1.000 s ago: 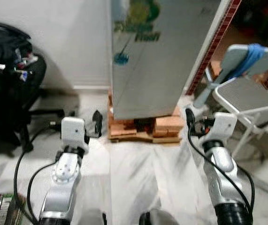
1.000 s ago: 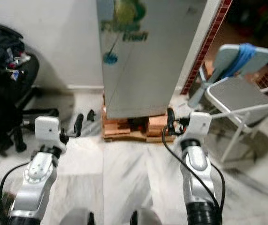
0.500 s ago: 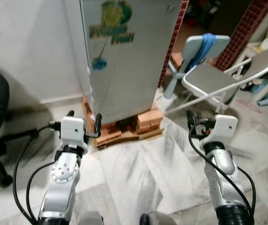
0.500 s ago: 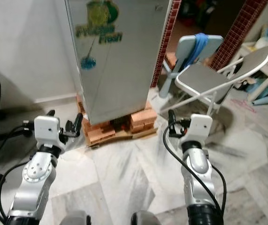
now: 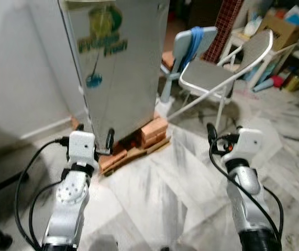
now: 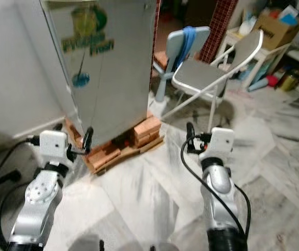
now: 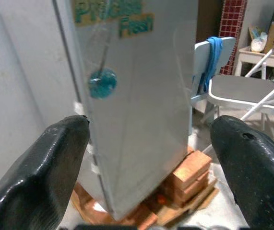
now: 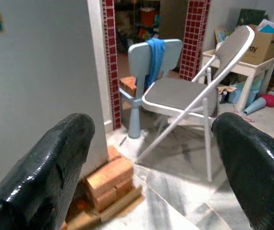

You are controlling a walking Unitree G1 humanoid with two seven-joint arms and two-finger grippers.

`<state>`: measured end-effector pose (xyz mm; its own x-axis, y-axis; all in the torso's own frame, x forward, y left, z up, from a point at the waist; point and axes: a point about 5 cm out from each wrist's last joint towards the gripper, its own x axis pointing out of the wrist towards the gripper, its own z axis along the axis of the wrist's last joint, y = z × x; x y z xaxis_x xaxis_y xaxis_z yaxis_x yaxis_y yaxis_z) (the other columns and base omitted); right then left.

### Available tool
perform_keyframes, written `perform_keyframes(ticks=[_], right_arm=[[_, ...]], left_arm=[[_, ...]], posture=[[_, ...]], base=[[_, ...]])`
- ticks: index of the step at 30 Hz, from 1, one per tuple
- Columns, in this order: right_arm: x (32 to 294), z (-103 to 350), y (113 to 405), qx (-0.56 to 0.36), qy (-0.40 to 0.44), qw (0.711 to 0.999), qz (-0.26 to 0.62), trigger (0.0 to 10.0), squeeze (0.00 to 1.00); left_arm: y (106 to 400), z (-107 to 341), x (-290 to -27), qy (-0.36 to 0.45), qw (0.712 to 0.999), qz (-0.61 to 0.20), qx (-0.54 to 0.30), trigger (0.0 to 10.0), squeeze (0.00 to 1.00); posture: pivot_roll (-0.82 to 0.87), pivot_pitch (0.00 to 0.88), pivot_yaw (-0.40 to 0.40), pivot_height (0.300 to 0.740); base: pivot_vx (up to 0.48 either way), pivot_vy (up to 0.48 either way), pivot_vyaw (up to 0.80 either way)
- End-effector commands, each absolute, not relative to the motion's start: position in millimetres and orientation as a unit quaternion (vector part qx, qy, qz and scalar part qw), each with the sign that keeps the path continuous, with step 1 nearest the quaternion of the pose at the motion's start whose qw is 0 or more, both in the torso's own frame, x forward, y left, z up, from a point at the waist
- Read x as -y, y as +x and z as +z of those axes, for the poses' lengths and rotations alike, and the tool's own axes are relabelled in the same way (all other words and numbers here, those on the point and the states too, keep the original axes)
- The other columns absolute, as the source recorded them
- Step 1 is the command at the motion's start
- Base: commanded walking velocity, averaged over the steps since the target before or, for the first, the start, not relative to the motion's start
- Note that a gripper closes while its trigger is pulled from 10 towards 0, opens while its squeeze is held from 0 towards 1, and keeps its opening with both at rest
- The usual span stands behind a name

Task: Restocking fridge

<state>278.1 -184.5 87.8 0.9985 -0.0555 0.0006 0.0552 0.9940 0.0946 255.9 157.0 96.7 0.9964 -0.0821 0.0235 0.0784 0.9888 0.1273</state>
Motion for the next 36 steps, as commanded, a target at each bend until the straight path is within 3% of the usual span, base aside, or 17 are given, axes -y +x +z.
perform_keyframes(ticks=[1,10,14,20,32,36], right_arm=[[182,92,280,0.007,0.045,0.999,-0.022,10.0,0.0],[185,89,278,0.004,0.037,0.999,-0.026,10.0,0.0],[185,88,279,0.01,0.039,0.999,-0.036,10.0,0.0],[192,88,277,0.019,0.044,0.997,-0.066,10.0,0.0],[181,85,283,0.004,0.04,0.999,-0.034,10.0,0.0],[179,86,287,0.007,0.04,0.999,-0.029,10.0,0.0]], left_arm=[[255,98,-161,0.07,0.997,-0.037,0.015,10.0,0.0],[251,86,-169,0.087,0.996,-0.023,-0.004,10.0,0.0],[247,76,-184,0.106,0.994,-0.011,-0.023,10.0,0.0],[252,73,-181,0.121,0.992,-0.018,-0.029,10.0,0.0],[244,67,-182,0.102,0.994,0.017,-0.034,10.0,0.0],[244,68,-183,0.104,0.994,0.01,-0.03,10.0,0.0]], posture=[[0.1,0.065,-0.058,0.74],[0.09,0.048,-0.045,0.74],[0.08,0.029,-0.009,0.74],[0.06,0.018,0.033,0.74],[0.1,0.022,-0.037,0.74],[0.11,0.026,-0.044,0.74]], base=[[0.281,0.39,-0.7],[0.282,0.389,-0.11],[0.284,0.387,0.0],[0.189,0.251,0.0],[0.0,0.0,-0.09],[0.0,0.44,-0.59]])
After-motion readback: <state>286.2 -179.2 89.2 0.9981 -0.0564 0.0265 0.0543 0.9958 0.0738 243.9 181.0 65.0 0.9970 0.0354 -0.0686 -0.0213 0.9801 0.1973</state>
